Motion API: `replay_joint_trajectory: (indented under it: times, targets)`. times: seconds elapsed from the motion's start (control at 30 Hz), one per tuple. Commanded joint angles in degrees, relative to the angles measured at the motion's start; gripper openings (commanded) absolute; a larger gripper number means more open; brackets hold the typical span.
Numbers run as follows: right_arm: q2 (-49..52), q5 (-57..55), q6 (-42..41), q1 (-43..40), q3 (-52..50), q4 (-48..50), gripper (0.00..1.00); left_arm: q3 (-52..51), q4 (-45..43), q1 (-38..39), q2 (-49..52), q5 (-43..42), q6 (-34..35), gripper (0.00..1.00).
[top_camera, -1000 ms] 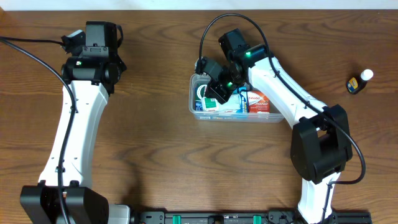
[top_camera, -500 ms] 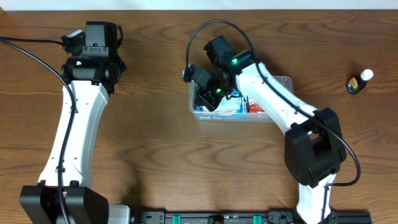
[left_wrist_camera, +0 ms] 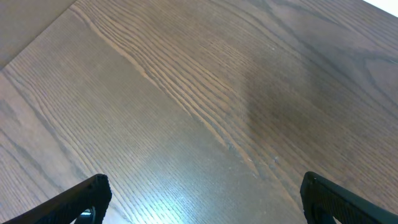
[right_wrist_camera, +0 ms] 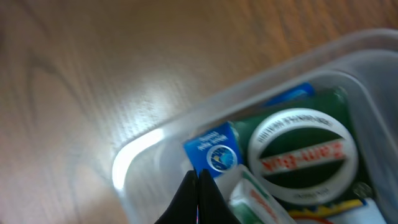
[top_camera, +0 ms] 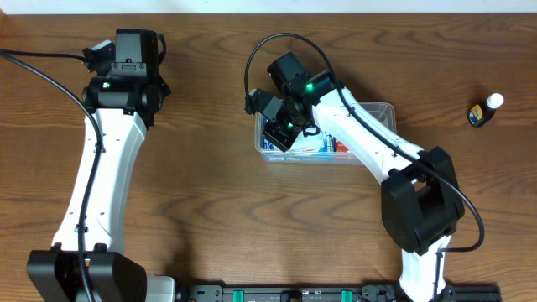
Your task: Pack container
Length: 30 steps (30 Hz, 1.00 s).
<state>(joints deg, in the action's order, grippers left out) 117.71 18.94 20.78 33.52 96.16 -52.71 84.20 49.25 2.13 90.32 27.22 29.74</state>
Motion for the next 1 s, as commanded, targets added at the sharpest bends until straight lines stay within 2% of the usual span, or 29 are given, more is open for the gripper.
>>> replay_joint_trajectory:
  times: [0.0, 0.23, 0.97]
  targets:
    - [-1.3, -5.5, -4.1, 0.4, 0.7, 0.3, 0.02, 0.4, 0.2, -0.2, -0.3, 0.9, -0.5, 0.98]
    - [-1.3, -11.3, -7.8, 0.4, 0.7, 0.3, 0.01, 0.4, 0.2, -0.2, -0.3, 0.9, -0.5, 0.98]
    - [-1.3, -16.2, -8.8, 0.2, 0.7, -2.3, 0.01, 0.4, 0.2, -0.2, -0.3, 0.9, -0.6, 0.98]
